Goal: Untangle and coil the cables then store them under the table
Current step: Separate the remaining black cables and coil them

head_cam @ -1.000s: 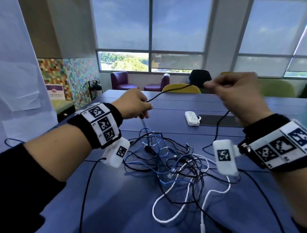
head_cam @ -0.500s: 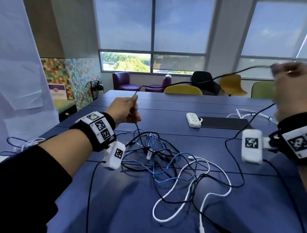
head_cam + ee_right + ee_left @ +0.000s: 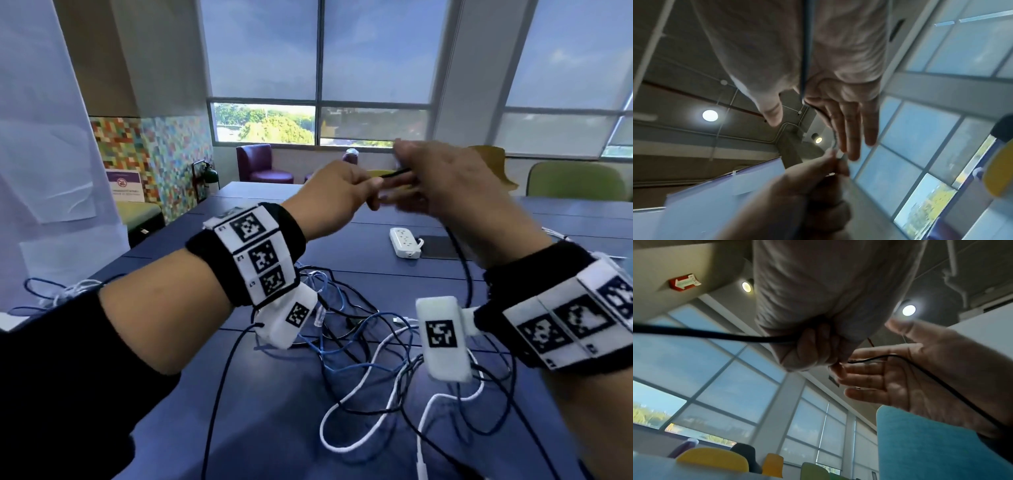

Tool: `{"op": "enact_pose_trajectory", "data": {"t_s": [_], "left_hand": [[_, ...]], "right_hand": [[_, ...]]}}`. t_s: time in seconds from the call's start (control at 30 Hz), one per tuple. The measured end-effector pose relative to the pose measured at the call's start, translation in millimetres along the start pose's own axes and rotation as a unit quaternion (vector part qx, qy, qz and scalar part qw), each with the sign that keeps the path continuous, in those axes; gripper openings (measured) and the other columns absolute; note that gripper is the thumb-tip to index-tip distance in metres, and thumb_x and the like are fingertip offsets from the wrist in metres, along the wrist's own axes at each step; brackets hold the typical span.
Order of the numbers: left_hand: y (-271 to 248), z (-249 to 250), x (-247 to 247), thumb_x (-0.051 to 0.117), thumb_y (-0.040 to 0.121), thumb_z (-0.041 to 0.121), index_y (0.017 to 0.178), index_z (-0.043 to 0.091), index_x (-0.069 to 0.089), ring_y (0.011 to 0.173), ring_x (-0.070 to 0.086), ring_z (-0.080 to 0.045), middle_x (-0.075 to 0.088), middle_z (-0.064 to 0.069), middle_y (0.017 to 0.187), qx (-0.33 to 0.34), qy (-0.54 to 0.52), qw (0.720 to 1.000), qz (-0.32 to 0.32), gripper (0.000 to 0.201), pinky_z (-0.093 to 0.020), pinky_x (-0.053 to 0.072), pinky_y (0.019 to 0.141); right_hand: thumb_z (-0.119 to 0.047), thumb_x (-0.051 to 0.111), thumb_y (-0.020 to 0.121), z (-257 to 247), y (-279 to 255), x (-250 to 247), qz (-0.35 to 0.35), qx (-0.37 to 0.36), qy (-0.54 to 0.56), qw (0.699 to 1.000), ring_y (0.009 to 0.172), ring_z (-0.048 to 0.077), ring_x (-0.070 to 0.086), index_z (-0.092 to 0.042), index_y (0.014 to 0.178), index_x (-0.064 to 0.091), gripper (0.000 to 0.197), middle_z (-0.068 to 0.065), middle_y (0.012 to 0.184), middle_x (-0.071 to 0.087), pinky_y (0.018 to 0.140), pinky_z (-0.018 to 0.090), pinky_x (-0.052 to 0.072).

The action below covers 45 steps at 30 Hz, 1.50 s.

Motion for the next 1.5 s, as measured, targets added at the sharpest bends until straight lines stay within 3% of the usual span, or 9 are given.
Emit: {"op": "enact_pose_trajectory", "data": {"t_s": [0.13, 0.3, 0.5, 0.63, 0.83, 0.97, 1.17, 1.33, 1.5], "left_hand": [[-7, -12, -3, 0.057, 0.097, 0.026, 0.070, 0.014, 0.066, 0.040, 0.030, -0.008, 0.035, 0.008, 0.047, -0.019, -0.043, 0.999, -0.013, 0.032, -0.019, 0.027, 0.042], [-23, -43, -19, 0.060, 0.095, 0.023, 0.080, 0.005, 0.065, 0.047, 0.028, -0.012, 0.037, 0.004, 0.053, -0.070, -0.145, 0.984, -0.072, 0.024, -0.020, 0.029, 0.046], [-43, -69, -33, 0.045, 0.098, 0.024, 0.084, 0.010, 0.057, 0.044, 0.026, -0.006, 0.030, 0.006, 0.056, -0.115, -0.435, 0.890, -0.078, 0.024, -0.018, 0.024, 0.044], [-41, -66, -26, 0.040, 0.100, 0.021, 0.107, 0.010, 0.059, 0.042, 0.030, -0.003, 0.033, 0.009, 0.057, -0.086, -0.601, 0.794, -0.019, 0.023, -0.016, 0.028, 0.043], [-36, -66, -10, 0.036, 0.102, 0.003, 0.112, 0.002, 0.057, 0.082, 0.072, -0.017, 0.073, -0.008, 0.092, -0.035, -0.683, 0.717, 0.137, 0.024, -0.023, 0.058, 0.071], [-37, -80, -3, 0.032, 0.099, -0.010, 0.115, -0.002, 0.050, 0.110, 0.065, -0.034, 0.062, -0.023, 0.125, -0.033, -0.636, 0.748, 0.186, 0.025, -0.038, 0.055, 0.092], [-29, -87, 13, 0.041, 0.097, -0.011, 0.137, -0.003, 0.044, 0.116, 0.062, -0.029, 0.059, -0.019, 0.129, -0.102, -0.464, 0.848, 0.235, 0.041, -0.042, 0.050, 0.099], [-35, -70, 41, 0.037, 0.098, -0.012, 0.130, -0.001, 0.049, 0.104, 0.067, -0.024, 0.061, -0.023, 0.124, -0.095, -0.353, 0.929, 0.064, 0.036, -0.026, 0.054, 0.090], [-55, -75, 52, 0.039, 0.099, 0.005, 0.129, -0.004, 0.052, 0.076, 0.070, -0.038, 0.069, -0.029, 0.091, -0.059, -0.392, 0.913, -0.101, 0.033, -0.050, 0.049, 0.093]], "right_hand": [[-0.009, 0.056, 0.097, 5, -3, 4, -0.051, 0.037, -0.026, 0.998, 0.052, 0.019, 0.054, 0.001, 0.104, 0.066, 0.016, 0.016, 0.075, 0.061, 0.052, 0.030, 0.057], [-0.003, 0.047, 0.101, 46, 20, -23, 0.098, 0.046, -0.026, 0.994, 0.036, 0.009, 0.040, -0.003, 0.100, 0.069, 0.022, 0.009, 0.070, 0.061, 0.036, 0.020, 0.038], [-0.019, 0.060, 0.096, 110, 34, -49, 0.197, 0.041, -0.192, 0.960, 0.059, 0.011, 0.053, -0.010, 0.097, 0.074, 0.017, 0.000, 0.070, 0.062, 0.056, 0.021, 0.040], [-0.019, 0.064, 0.092, 134, 27, -32, 0.115, 0.035, -0.297, 0.947, 0.078, 0.023, 0.061, -0.014, 0.090, 0.076, 0.013, 0.008, 0.083, 0.072, 0.071, 0.026, 0.041], [-0.024, 0.062, 0.094, 120, -17, 9, -0.145, 0.018, -0.358, 0.922, 0.052, -0.004, 0.051, -0.020, 0.080, 0.075, 0.020, -0.016, 0.056, 0.057, 0.051, 0.010, 0.038], [-0.030, 0.059, 0.096, 89, -45, 14, -0.233, 0.017, -0.308, 0.922, 0.043, 0.008, 0.038, -0.021, 0.073, 0.069, 0.027, -0.013, 0.047, 0.049, 0.047, 0.015, 0.033], [-0.031, 0.059, 0.093, 46, -35, -4, -0.238, -0.031, -0.264, 0.934, 0.044, 0.010, 0.037, -0.023, 0.069, 0.069, 0.028, 0.006, 0.055, 0.055, 0.046, 0.022, 0.034], [-0.027, 0.059, 0.094, 40, -25, -6, -0.210, -0.062, -0.237, 0.946, 0.042, 0.007, 0.033, -0.024, 0.071, 0.069, 0.025, -0.007, 0.047, 0.045, 0.045, 0.018, 0.030], [-0.028, 0.062, 0.093, 67, -9, -1, -0.085, -0.103, -0.203, 0.970, 0.045, 0.007, 0.034, -0.021, 0.072, 0.068, 0.023, -0.002, 0.050, 0.049, 0.046, 0.020, 0.029]]}}
Point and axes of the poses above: each hand's wrist, its own y-axis towards the middle knuckle, its own x-axis out of the palm, z = x × y, the point moved 1 cm from there along y, towards the middle knuckle
